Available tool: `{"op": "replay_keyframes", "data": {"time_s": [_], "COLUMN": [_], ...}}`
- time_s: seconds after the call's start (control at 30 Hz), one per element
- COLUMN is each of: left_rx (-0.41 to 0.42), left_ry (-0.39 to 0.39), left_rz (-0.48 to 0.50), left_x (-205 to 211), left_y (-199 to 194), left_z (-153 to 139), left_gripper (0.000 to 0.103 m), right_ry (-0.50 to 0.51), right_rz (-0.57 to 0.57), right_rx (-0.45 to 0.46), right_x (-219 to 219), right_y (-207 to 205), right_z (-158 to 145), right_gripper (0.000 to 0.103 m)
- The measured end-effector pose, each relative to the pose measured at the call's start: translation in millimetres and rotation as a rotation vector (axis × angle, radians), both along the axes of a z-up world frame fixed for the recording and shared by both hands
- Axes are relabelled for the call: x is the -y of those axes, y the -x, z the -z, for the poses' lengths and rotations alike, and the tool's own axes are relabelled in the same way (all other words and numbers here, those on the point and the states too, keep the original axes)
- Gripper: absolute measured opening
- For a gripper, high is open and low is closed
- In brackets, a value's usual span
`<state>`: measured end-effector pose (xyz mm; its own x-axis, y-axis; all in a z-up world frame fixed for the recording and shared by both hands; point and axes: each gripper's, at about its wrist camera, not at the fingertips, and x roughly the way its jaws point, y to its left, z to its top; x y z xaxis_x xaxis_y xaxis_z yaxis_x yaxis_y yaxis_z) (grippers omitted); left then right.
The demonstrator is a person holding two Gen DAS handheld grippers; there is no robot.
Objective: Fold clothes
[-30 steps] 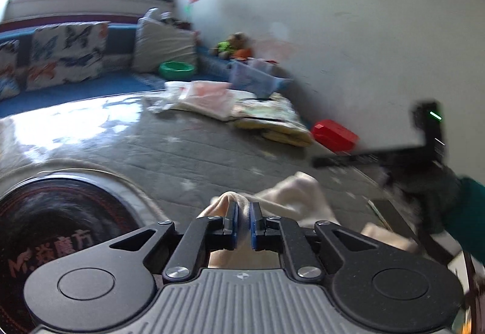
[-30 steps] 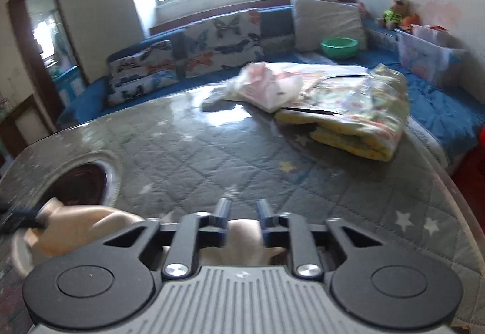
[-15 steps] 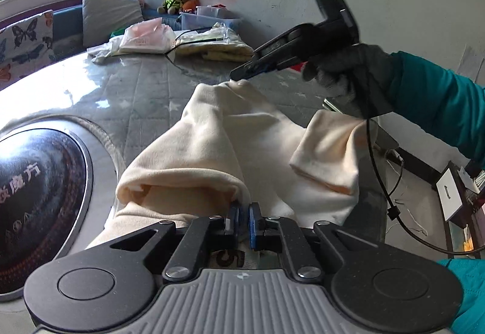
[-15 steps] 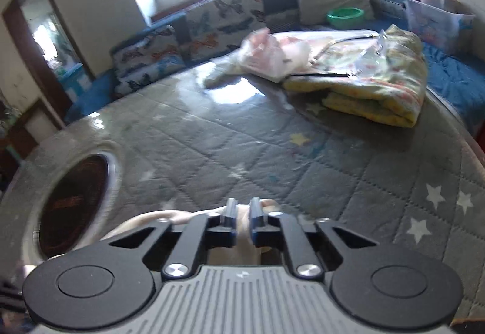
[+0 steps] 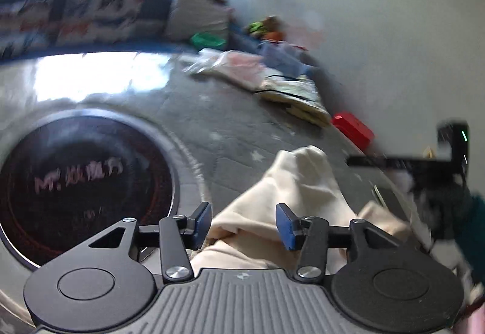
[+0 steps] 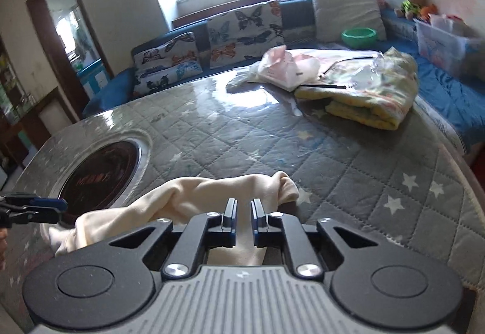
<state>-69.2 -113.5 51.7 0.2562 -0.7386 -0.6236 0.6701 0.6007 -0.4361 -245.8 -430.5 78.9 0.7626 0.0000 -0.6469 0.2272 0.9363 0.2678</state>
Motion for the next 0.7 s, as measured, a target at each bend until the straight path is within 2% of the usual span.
{"op": "replay_keyframes", "data": {"time_s": [0.03, 0.1, 0.13, 0.27, 0.4, 0.5, 0.63, 0.7], "left_rx": [-0.039, -0.103, -0.120, -0.114, -0.102, -0.092, -0.046, -0.019], "left_ry": [-0.008, -0.027, -0.041, -0.051, -0.057, -0.061, -0.056, -0.045], "left_rz": [-0.015, -0.037, -0.038, -0.015, 0.010, 0.030, 0.033, 0.027], "left_x": [4, 11, 14, 19, 23, 26, 30, 31], "left_y": [-7, -19, -21, -19, -16, -14, -14, -15], "left_z": [4, 12, 16, 20, 22, 24, 16, 9], "left_gripper": [0.051, 0.051, 0.051, 0.049, 0.028, 0.018, 0.015, 0.013], "right_ry": [-0.007, -0.022, -0.030, -0.060, -0.094, -0.098, -0.173, -0.167], "right_rz": [0.009, 0.028, 0.037, 0.074, 0.108, 0.142, 0.156, 0.147], "right_rx": [0.001, 0.003, 0.004, 0.009, 0.003, -0.031, -0.083, -0.085], "right_x": [3, 8, 10, 21, 33, 39, 47, 44], "right_y": [-3, -10, -13, -26, -34, -50, -66, -69], "right_z": [0, 1, 1, 2, 10, 20, 38, 39], "right_gripper": [0.011, 0.024, 0.026, 0.028, 0.029, 0.033, 0.031, 0.012]}}
